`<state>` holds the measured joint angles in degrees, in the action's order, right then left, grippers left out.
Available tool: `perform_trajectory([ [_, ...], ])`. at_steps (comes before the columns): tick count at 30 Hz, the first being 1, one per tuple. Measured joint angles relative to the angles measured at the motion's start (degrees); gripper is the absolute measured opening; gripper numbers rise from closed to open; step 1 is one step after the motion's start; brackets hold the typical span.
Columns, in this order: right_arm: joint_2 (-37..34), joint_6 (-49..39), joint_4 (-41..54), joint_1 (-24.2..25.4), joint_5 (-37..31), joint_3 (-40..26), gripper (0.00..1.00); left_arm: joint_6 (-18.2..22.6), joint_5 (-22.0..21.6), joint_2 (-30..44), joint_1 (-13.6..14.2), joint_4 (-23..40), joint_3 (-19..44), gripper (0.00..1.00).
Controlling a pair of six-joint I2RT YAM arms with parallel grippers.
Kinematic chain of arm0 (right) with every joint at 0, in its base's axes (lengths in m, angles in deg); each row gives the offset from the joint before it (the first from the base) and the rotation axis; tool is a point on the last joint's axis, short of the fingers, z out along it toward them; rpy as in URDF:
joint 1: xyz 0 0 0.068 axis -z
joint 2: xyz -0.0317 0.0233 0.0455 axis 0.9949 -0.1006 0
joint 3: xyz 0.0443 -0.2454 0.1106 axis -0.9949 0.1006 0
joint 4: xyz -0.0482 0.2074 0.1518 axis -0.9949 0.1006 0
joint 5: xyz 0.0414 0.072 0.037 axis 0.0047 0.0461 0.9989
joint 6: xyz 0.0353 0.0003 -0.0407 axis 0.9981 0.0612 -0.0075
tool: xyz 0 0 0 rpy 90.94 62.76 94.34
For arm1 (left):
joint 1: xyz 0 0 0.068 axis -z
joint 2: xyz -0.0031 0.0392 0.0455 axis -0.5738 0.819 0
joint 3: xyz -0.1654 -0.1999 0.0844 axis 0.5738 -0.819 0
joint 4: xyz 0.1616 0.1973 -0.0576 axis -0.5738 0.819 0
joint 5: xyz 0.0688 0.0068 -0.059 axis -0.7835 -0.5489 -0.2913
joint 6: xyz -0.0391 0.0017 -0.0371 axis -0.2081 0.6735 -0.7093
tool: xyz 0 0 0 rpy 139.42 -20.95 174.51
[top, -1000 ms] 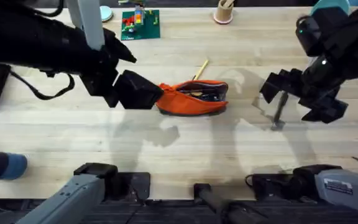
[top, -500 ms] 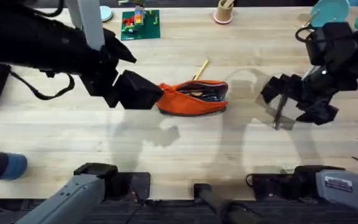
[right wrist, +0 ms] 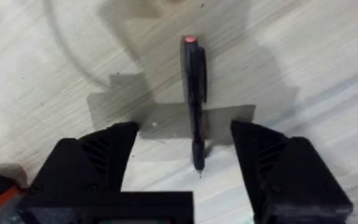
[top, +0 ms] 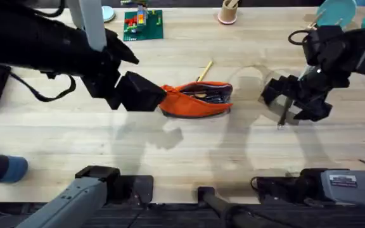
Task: Unzip the bag, pick up the pens from the table one at a time and place them inside, then zip the bag closed.
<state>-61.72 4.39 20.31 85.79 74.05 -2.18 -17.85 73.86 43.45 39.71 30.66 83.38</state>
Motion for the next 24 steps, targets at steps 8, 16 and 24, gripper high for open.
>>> perform_trajectory([
  [8, -0.3, 0.0, -1.3, -0.3, 0.9, -0.4, 0.051, 0.0, 0.0, 0.0, 0.0, 0.0, 0.0, 0.995],
  [16, -0.3, 0.0, -1.3, -0.3, 0.7, -0.4, 0.038, 0.0, 0.0, 0.0, 0.0, 0.0, 0.0, 0.996],
  [24, -0.3, 0.0, -1.3, -0.3, 0.7, -0.4, 0.032, 0.0, 0.0, 0.0, 0.0, 0.0, 0.0, 0.995],
])
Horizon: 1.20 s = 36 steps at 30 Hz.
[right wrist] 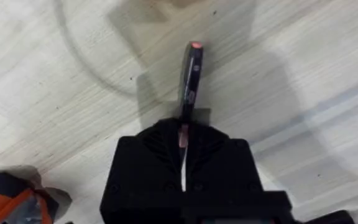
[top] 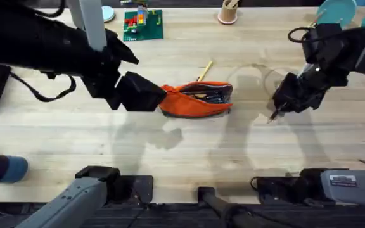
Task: Unzip the bag, pick up the pens from the table one at a time and place them inside, then zip the bag closed.
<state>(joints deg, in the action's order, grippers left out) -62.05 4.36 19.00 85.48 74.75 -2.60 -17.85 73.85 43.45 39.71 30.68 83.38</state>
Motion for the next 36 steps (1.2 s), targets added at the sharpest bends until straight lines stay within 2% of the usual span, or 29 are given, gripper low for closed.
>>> perform_trajectory([
  [11, 1.1, -3.7, 2.5, 0.1, -0.3, -2.6, 0.032, 0.0, 0.0, 0.0, 0.0, 0.1, 0.0, 0.996],
  [20, 11.2, -13.1, 4.7, 0.0, -0.5, -16.6, 0.032, 0.0, 0.0, 0.0, 0.0, 0.1, 0.0, 0.995],
  [28, 17.3, -25.2, 5.4, 0.0, -0.7, -24.4, 0.032, 0.0, 0.0, 0.0, 0.0, 0.1, 0.0, 0.995],
  [36, 20.4, -37.8, 15.2, -2.3, -0.9, -31.3, 0.032, 0.0, 0.0, 0.0, 0.0, 0.1, 0.0, 0.995],
])
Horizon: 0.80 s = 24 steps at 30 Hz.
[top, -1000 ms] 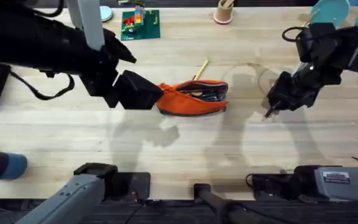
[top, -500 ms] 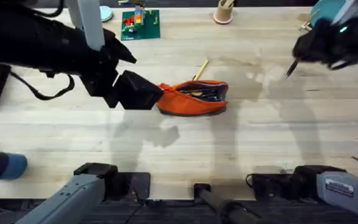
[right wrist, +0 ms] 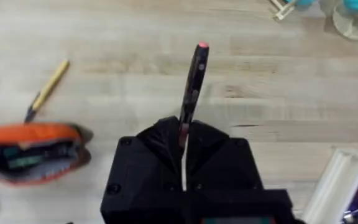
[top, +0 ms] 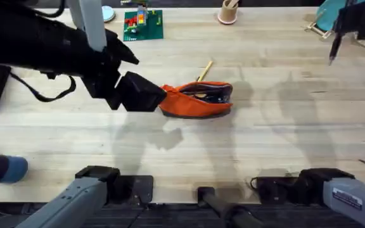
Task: Unzip the bag, pick up the pens from the table one at a time and place them inside, then zip the bag closed.
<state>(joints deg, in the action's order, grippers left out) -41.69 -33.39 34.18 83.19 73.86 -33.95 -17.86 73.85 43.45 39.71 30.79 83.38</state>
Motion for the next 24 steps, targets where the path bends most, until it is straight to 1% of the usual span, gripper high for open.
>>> perform_trajectory([
  [6, 0.0, -7.8, 4.0, -6.5, 0.2, -2.9, 0.032, 0.0, 0.0, 0.0, 0.0, 0.0, 0.0, 0.995],
  [10, 0.0, -13.1, 4.1, -11.1, 2.7, -3.5, 0.032, 0.0, 0.0, 0.0, 0.0, 0.0, 0.0, 0.995],
  [13, -0.1, -18.1, 4.2, -13.5, 6.8, -3.5, 0.032, 0.0, 0.0, 0.0, 0.0, 0.0, 0.0, 0.995],
  [16, -0.1, -24.2, 4.8, -15.0, 12.2, -3.5, 0.032, 0.0, 0.0, 0.0, 0.0, 0.0, 0.0, 0.995],
  [20, -0.8, -33.2, 6.9, -15.9, 18.9, -3.6, 0.032, 0.0, 0.0, 0.0, 0.0, 0.0, 0.0, 0.995],
  [24, -2.7, -41.4, 8.2, -16.0, 23.2, -3.6, 0.032, 0.0, 0.0, 0.0, 0.0, 0.0, 0.0, 0.995],
])
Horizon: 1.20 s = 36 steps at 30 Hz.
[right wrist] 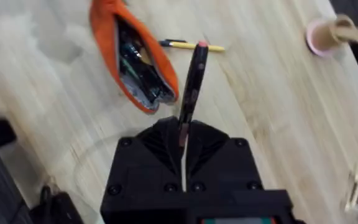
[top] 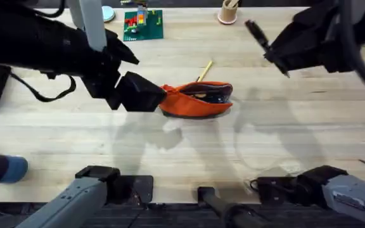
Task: Unzip the bag, pick up the pens from the table one at a time and place them inside, then zip the bag closed.
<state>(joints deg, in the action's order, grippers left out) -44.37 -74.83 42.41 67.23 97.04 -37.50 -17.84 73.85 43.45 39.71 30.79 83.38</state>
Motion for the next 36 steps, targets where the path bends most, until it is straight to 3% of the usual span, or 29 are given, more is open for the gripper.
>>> perform_trajectory([
  [16, -14.2, -17.1, 0.5, -2.6, 8.3, 0.0, 0.032, 0.0, 0.0, 0.0, 0.0, 0.0, 0.0, 0.994],
  [27, -24.8, -19.9, -0.9, -9.2, 9.0, 0.0, 0.032, 0.0, 0.0, 0.0, 0.0, 0.0, 0.0, 0.995],
  [36, -32.2, -20.0, -1.3, -9.7, 9.0, 0.0, 0.032, 0.0, 0.0, 0.0, 0.0, 0.0, 0.0, 0.995],
])
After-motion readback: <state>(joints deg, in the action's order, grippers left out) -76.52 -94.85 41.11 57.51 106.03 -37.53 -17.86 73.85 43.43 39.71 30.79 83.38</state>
